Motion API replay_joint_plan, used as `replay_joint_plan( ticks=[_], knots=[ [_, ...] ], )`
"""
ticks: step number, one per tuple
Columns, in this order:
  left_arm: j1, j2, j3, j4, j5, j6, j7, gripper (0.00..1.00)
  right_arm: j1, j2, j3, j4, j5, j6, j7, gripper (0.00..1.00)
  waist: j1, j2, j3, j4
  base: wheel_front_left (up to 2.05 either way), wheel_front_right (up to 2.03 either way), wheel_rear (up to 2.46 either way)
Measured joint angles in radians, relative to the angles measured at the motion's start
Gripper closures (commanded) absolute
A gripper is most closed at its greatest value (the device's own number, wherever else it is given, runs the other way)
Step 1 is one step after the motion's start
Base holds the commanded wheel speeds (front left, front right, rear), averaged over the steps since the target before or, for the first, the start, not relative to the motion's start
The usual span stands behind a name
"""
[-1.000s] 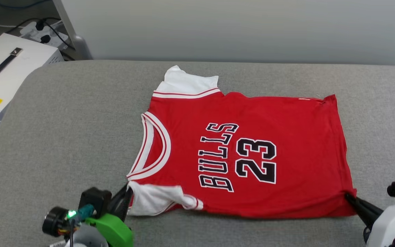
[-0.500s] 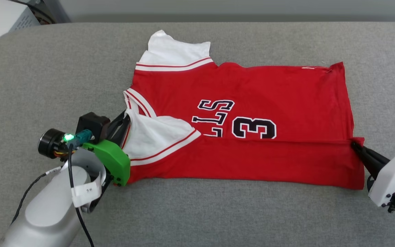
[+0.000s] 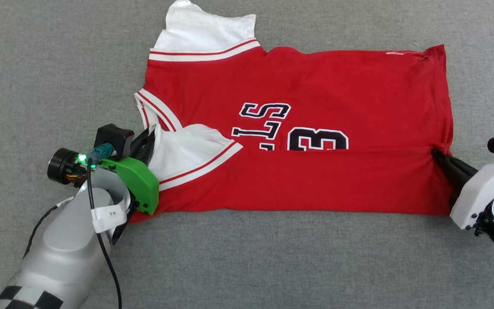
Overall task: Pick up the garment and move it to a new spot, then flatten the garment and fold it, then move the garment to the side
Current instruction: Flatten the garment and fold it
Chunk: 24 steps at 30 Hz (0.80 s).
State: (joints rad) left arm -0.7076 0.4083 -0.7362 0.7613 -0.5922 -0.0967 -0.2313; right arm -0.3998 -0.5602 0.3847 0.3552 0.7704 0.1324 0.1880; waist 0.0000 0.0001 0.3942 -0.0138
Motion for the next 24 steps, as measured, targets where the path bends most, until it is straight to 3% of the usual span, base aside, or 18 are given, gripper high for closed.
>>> replay_joint_plan(
  ticks=[4,5,6,7,18,19,20,24],
  knots=[
    [-0.012,-0.024,-0.008,0.057,-0.007,-0.01,-0.022,1.0,-0.011,0.001,0.025,0.03,0.016,0.0,-0.025,1.0,0.0,0.0,-0.014,0.0,0.0,0.0,0.0],
    [-0.012,-0.03,-0.009,0.071,-0.011,-0.013,-0.025,0.61,-0.012,0.001,0.031,0.036,0.021,0.0,-0.027,0.91,0.0,-0.0001,-0.021,0.001,0.0,0.0,0.0],
    [-0.012,-0.034,-0.01,0.081,-0.014,-0.014,-0.027,0.07,-0.012,0.001,0.036,0.04,0.026,0.0,-0.034,0.71,0.0,0.0,-0.028,0.001,0.0,0.0,0.0],
    [-0.012,-0.036,-0.011,0.089,-0.014,-0.015,-0.028,0.0,-0.012,0.0,0.039,0.043,0.028,0.0,-0.043,0.0,0.0,0.0,-0.034,0.002,0.0,0.0,0.0],
    [-0.016,0.007,-0.029,0.055,-0.03,-0.03,0.016,0.0,0.063,-0.023,0.048,0.008,0.045,0.0,-0.1,0.0,0.0,-0.0001,-0.152,0.025,0.0,0.0,0.0],
    [-0.022,0.02,-0.034,0.038,-0.039,-0.031,0.049,0.0,0.069,-0.024,0.046,0.002,0.044,0.0,-0.1,0.0,0.0,0.0,-0.164,0.027,0.0,0.0,0.0],
    [-0.054,0.061,-0.062,-0.037,-0.115,-0.031,0.183,0.0,0.078,-0.024,0.037,-0.015,0.04,0.0,-0.094,0.0,0.0,-0.0001,-0.193,0.035,0.0,0.0,0.0],
    [-0.095,0.115,-0.106,-0.153,-0.259,-0.031,0.437,0.0,0.093,-0.02,0.026,-0.03,0.034,0.0,-0.076,0.0,0.0,0.0,-0.223,0.044,0.0,0.0,0.0]
  ],
)
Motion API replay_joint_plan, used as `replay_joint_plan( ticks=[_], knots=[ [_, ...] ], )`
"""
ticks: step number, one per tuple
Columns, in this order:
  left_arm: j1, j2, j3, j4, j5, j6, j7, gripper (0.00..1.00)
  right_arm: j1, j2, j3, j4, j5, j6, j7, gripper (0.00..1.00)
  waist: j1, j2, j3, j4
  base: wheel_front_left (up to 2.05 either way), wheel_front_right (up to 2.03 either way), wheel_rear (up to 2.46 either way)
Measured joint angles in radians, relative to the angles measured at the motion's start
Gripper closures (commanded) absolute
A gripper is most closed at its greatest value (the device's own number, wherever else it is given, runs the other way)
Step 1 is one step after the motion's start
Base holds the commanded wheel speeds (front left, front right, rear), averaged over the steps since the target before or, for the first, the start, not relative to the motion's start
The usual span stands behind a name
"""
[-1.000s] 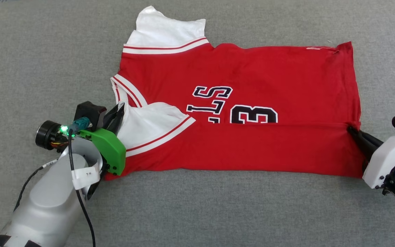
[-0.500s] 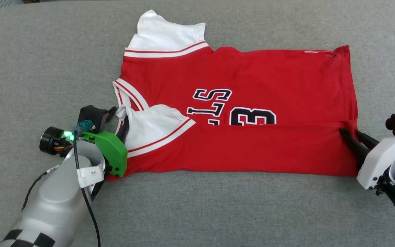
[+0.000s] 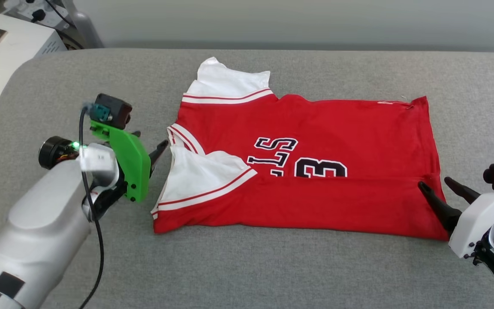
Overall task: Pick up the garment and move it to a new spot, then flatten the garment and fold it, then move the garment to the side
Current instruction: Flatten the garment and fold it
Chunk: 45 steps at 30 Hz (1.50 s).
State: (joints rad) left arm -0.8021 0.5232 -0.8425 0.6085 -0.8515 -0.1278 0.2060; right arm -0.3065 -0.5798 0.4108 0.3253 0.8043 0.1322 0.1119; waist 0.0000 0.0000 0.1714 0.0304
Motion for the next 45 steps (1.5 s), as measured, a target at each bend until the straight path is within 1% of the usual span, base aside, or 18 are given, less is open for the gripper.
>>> replay_joint_plan(
  ticks=[4,7,10,13,16,22,28,29,30,35,38,42,45],
  knots=[
    [-0.018,0.05,-0.055,-0.095,-0.128,0.0,0.266,0.0,0.015,0.002,-0.01,-0.01,0.0,0.0,0.026,0.0,0.0,0.0,-0.017,0.006,0.0,0.0,0.0],
    [-0.022,0.078,-0.081,-0.134,-0.186,0.0,0.39,0.0,0.02,0.005,-0.012,-0.016,0.0,0.0,0.043,0.0,0.0,0.0,-0.016,0.004,0.0,0.0,0.0],
    [-0.022,0.088,-0.1,-0.144,-0.217,0.0,0.467,0.0,0.02,0.01,-0.013,-0.025,0.0,0.0,0.056,0.0,0.0,0.0,-0.01,-0.002,0.0,0.0,0.0],
    [-0.017,0.091,-0.117,-0.144,-0.247,0.0,0.508,0.0,0.02,0.014,-0.013,-0.031,0.0,0.0,0.069,0.0,0.0,0.0,-0.001,-0.012,0.0,0.0,0.0],
    [0.001,0.091,-0.138,-0.132,-0.248,0.0,0.518,0.0,0.02,0.016,-0.013,-0.035,0.0,0.0,0.075,0.0,0.0,0.0,0.01,-0.023,0.0,0.0,0.0],
    [0.049,0.083,-0.172,-0.066,-0.247,0.0,0.507,0.0,0.014,0.026,-0.008,-0.036,0.0,0.0,0.084,0.0,0.0,0.0,0.037,-0.047,0.0,0.0,0.0],
    [0.054,0.07,-0.172,-0.007,-0.252,-0.006,0.471,0.0,-0.004,0.029,0.001,-0.036,0.0,0.0,0.086,0.0,0.0,0.0,0.056,-0.066,0.0,0.0,0.0],
    [0.054,0.069,-0.173,-0.004,-0.253,-0.008,0.462,0.53,-0.006,0.027,0.002,-0.036,0.0,0.0,0.086,0.0,0.0,0.0,0.056,-0.067,0.0,0.0,0.0],
    [0.056,0.069,-0.174,-0.001,-0.253,-0.009,0.442,1.0,-0.007,0.023,0.003,-0.036,-0.001,0.0,0.086,0.0,0.0,0.0,0.055,-0.067,0.0,0.0,0.0],
    [0.067,0.07,-0.179,-0.006,-0.259,-0.007,0.346,1.0,-0.026,-0.016,0.012,-0.064,-0.012,0.0,0.103,0.0,0.0,0.0,0.032,-0.064,0.0,0.0,0.0],
    [0.083,0.074,-0.182,-0.033,-0.265,-0.007,0.299,1.0,-0.048,-0.059,0.014,-0.097,-0.028,0.0,0.137,0.0,0.0,0.0,0.014,-0.06,0.0,0.0,0.0],
    [0.094,0.087,-0.185,-0.085,-0.266,-0.007,0.243,1.0,-0.065,-0.117,0.016,-0.14,-0.017,-0.001,0.248,0.0,0.0,0.0,-0.009,-0.052,0.0,0.0,0.0],
    [0.094,0.11,-0.184,-0.122,-0.265,-0.007,0.216,1.0,-0.066,-0.157,0.025,-0.162,0.006,0.0,0.357,0.0,0.0,0.0,-0.018,-0.043,0.0,0.0,0.0]
  ],
)
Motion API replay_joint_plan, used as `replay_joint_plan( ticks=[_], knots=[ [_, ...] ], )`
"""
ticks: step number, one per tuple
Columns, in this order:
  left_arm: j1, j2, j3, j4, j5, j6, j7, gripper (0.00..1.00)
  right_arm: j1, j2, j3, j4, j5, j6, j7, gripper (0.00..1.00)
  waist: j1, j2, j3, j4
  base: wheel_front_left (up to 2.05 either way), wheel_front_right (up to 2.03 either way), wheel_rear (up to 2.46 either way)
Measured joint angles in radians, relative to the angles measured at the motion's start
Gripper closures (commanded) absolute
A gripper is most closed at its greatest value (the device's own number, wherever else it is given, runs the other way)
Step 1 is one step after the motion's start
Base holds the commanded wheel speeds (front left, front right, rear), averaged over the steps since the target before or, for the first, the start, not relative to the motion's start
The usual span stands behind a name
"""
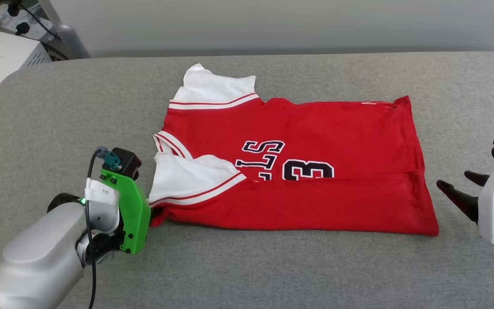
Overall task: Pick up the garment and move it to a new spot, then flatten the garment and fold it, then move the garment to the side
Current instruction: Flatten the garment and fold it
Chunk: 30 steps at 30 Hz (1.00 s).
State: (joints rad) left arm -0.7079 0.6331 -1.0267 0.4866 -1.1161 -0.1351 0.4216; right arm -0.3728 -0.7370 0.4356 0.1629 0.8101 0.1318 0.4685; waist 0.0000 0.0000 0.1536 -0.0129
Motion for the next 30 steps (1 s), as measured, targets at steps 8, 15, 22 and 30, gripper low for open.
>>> replay_joint_plan(
  ticks=[8,15,22,30],
  knots=[
    [-0.001,0.03,0.002,-0.06,0.02,0.009,-0.022,1.0,-0.013,-0.007,0.035,0.045,0.046,0.0,0.161,0.0,0.0,0.0,0.024,0.016,0.0,0.0,0.0],
    [-0.002,0.033,0.003,-0.095,0.031,0.031,-0.034,1.0,-0.037,0.084,0.094,0.206,-0.001,0.0,0.146,0.0,0.0,0.0,0.065,0.029,0.0,0.0,0.0],
    [0.001,0.032,0.003,-0.084,0.032,0.034,-0.053,1.0,-0.063,0.122,0.134,0.313,0.013,0.0,0.077,0.0,0.0,-0.0001,0.091,0.033,0.0,0.0,0.0],
    [0.049,0.028,-0.004,-0.061,0.022,0.034,-0.086,1.0,-0.058,0.111,0.179,0.307,0.064,-0.001,-0.069,1.0,0.0,0.0,0.04,0.022,0.0,0.0,0.0]
  ],
)
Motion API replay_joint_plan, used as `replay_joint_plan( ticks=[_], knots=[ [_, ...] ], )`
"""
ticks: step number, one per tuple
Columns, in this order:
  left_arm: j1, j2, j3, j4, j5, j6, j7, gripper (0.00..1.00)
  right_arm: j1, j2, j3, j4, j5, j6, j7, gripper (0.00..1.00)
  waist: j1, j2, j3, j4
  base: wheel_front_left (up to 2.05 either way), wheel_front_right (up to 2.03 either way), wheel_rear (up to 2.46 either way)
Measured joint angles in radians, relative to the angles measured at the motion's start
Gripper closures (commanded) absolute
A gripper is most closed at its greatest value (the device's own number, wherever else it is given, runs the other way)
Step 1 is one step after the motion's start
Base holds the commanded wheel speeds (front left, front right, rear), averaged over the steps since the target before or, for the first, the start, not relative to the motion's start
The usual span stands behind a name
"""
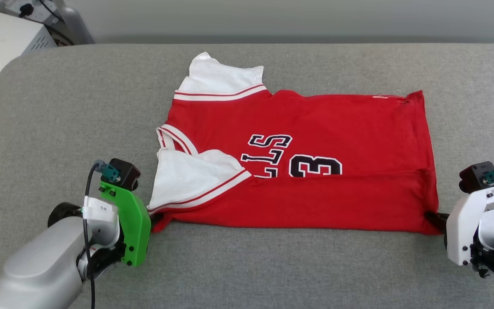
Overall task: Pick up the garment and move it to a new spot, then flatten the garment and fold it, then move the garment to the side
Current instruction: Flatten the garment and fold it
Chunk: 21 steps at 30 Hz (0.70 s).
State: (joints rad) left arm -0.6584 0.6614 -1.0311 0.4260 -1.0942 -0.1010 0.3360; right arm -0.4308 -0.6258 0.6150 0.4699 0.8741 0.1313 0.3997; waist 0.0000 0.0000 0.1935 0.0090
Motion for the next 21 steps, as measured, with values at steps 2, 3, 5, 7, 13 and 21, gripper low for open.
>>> replay_joint_plan(
  ticks=[2,3,5,7,13,21],
  knots=[
    [0.012,0.004,-0.001,-0.005,-0.004,0.0,-0.005,1.0,0.017,-0.013,0.002,-0.02,0.015,0.0,-0.02,1.0,0.0,0.0,-0.02,-0.002,0.0,0.0,0.0],
    [0.017,0.008,-0.002,-0.011,-0.004,0.0,-0.007,1.0,0.029,-0.023,0.002,-0.034,0.02,0.0,-0.027,1.0,0.0,0.0,-0.032,-0.003,0.0,0.0,0.0],
    [0.031,0.021,-0.003,-0.029,-0.005,0.0,-0.01,1.0,0.053,-0.041,-0.001,-0.064,0.029,0.0,-0.037,1.0,0.0,0.0,-0.053,-0.005,0.0,0.0,0.0],
    [0.051,0.038,-0.003,-0.055,-0.009,0.001,-0.009,1.0,0.077,-0.058,-0.007,-0.097,0.039,0.0,-0.045,1.0,0.0,0.0,-0.074,-0.006,0.0,0.0,0.0],
    [0.124,0.098,-0.014,-0.169,-0.019,0.032,-0.009,1.0,0.174,-0.119,-0.048,-0.202,0.059,0.0,-0.045,1.0,0.0,0.0,-0.127,-0.007,0.0,0.0,0.0],
    [0.186,0.128,-0.032,-0.274,-0.019,0.096,-0.005,1.0,0.286,-0.154,-0.131,-0.282,0.071,0.0,0.008,1.0,-0.0001,0.0,-0.124,-0.003,0.0,0.0,0.0]
  ],
)
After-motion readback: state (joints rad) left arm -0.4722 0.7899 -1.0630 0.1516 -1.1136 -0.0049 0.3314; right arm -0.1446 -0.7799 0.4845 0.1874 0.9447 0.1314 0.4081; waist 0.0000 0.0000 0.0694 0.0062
